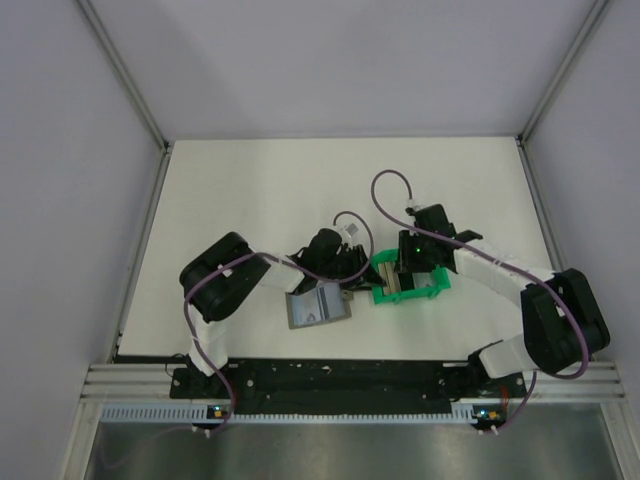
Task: Put the credit cards into the card holder
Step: Pick up the credit card from the storage box.
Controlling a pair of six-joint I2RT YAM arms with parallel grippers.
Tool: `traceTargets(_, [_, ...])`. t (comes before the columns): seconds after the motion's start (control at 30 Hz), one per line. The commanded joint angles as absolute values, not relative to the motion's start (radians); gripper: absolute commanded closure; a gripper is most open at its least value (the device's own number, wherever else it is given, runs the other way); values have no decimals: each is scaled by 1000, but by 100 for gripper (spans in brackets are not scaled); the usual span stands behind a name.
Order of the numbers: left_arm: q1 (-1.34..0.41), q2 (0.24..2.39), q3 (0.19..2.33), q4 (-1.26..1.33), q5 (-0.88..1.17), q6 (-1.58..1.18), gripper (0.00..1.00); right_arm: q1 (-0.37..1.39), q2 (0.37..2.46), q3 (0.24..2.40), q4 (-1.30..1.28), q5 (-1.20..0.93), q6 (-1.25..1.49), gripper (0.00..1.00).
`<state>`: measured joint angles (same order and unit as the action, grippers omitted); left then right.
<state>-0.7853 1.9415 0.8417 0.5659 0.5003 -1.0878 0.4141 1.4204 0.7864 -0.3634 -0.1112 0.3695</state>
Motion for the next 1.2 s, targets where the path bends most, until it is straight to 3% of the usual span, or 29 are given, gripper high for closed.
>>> traceTargets(0.0, [-785,1885,859,551,477,-1028,66,411,1384,830,-400,-35,328,68])
traceTargets(0.3, [-784,1864,851,525,471,-1006,68,410,1374,834,-417,-29,322,75])
traceTargets(0.63, [-785,1815,841,456,433,-957,73,405,1336,854,-472,58,321,75])
traceTargets(1.17, [-787,1809,854,433,430,-954,75,405,1373,835,-413,-153,360,76])
